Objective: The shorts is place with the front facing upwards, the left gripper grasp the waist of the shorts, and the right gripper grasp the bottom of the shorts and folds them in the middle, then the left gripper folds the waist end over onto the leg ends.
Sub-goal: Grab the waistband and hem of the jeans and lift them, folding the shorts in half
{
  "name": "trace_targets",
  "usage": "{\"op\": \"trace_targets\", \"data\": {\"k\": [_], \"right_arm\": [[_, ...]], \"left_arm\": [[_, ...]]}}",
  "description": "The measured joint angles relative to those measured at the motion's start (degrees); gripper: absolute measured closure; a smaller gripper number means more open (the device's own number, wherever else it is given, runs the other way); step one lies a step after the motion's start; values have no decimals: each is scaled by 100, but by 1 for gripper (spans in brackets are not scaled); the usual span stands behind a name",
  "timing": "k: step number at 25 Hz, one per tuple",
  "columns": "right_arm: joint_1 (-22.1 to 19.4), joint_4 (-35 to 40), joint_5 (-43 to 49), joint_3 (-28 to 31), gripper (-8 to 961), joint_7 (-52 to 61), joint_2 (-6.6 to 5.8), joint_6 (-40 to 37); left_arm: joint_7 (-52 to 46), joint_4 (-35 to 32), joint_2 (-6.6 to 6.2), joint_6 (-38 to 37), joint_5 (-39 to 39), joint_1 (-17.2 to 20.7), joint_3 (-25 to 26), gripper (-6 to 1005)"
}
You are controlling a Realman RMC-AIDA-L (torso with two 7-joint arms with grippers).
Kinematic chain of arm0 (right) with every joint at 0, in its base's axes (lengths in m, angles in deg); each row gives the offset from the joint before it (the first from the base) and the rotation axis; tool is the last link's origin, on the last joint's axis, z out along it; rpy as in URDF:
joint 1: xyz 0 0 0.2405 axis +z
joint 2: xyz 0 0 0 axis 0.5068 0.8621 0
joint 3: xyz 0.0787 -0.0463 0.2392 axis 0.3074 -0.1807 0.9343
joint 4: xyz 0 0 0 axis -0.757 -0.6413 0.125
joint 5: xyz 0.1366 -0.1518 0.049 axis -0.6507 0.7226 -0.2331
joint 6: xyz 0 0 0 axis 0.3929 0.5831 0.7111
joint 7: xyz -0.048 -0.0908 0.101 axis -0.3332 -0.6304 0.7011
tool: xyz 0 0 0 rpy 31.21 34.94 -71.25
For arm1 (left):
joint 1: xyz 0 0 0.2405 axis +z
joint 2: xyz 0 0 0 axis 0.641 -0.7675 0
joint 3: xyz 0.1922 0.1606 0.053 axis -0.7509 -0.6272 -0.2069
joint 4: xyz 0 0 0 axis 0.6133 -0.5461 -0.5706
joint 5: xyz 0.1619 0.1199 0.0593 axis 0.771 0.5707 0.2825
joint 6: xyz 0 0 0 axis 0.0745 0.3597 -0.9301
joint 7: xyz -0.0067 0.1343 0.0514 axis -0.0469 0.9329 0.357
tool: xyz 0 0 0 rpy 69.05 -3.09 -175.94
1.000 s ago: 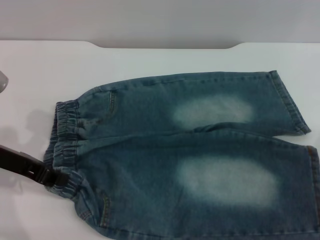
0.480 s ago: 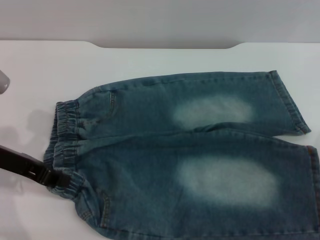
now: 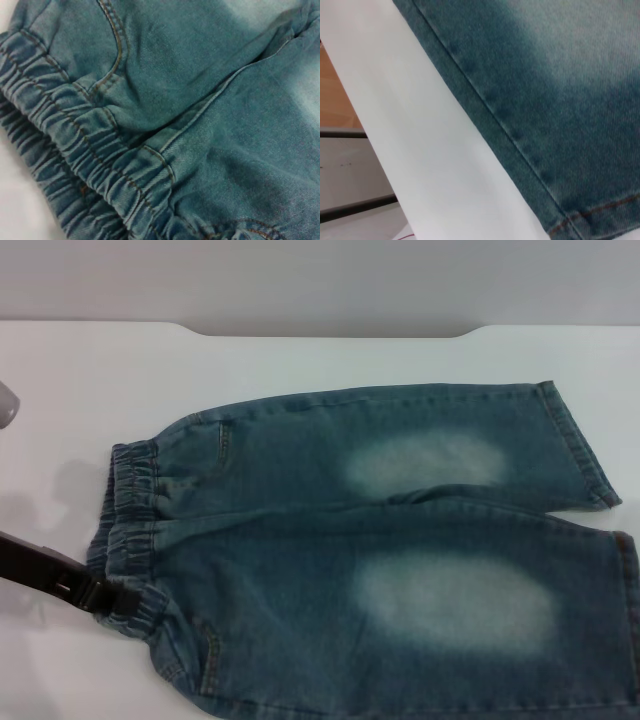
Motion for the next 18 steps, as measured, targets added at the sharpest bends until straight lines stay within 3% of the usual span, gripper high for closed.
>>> {"op": "trace_targets", "data": {"k": [18], "right_arm": [[-27,-9,176,-6,641,25,85,194]], "left_arm": [[0,0,1,-3,0,-17,-8,954]]}}
